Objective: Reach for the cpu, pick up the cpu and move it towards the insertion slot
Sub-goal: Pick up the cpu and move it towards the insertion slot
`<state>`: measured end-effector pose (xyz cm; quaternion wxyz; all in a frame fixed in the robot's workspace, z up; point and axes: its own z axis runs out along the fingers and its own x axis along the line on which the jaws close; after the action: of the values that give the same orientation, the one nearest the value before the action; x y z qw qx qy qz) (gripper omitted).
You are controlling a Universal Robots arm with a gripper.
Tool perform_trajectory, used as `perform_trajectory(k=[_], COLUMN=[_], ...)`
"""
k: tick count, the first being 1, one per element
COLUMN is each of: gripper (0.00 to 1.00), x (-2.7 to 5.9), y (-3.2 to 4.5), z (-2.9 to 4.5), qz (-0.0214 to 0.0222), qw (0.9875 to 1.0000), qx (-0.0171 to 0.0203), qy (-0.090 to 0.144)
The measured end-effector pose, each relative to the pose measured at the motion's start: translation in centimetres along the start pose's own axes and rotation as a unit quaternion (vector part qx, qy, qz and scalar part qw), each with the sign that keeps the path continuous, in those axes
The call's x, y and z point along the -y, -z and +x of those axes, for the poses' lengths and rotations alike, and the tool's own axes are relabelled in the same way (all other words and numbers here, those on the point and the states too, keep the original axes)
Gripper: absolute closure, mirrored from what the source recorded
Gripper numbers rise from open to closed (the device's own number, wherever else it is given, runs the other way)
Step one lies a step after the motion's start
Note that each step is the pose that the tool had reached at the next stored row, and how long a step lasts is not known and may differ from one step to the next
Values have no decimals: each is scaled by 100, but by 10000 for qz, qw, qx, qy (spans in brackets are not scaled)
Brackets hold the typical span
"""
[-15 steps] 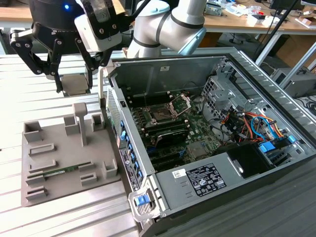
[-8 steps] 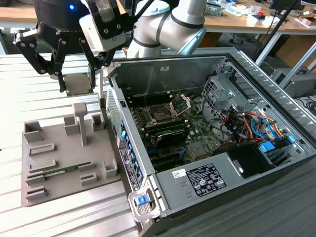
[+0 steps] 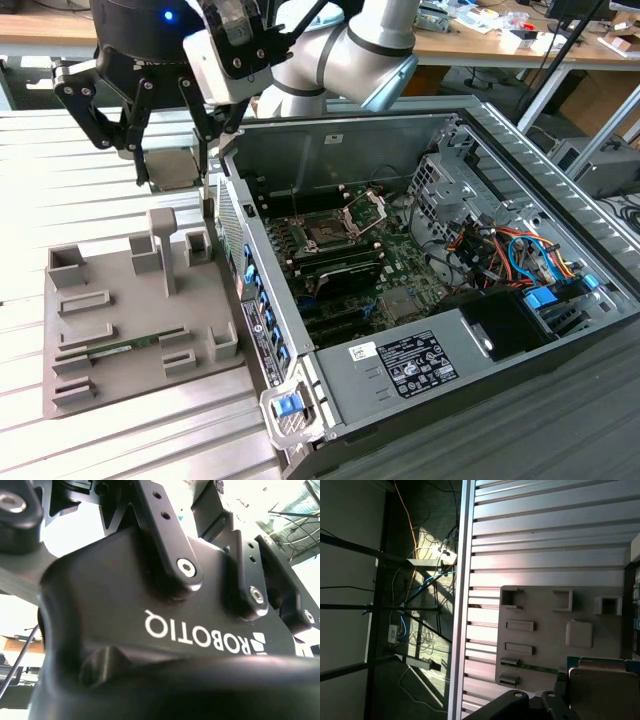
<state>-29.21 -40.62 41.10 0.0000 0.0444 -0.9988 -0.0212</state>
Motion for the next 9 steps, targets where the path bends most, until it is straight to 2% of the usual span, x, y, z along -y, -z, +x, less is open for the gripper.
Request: perform_trajectory(k=[9], gripper=[45], x=[8], y=[0], z=[-96], qz=[0], qw=[10000], qx=[0], qy=[0])
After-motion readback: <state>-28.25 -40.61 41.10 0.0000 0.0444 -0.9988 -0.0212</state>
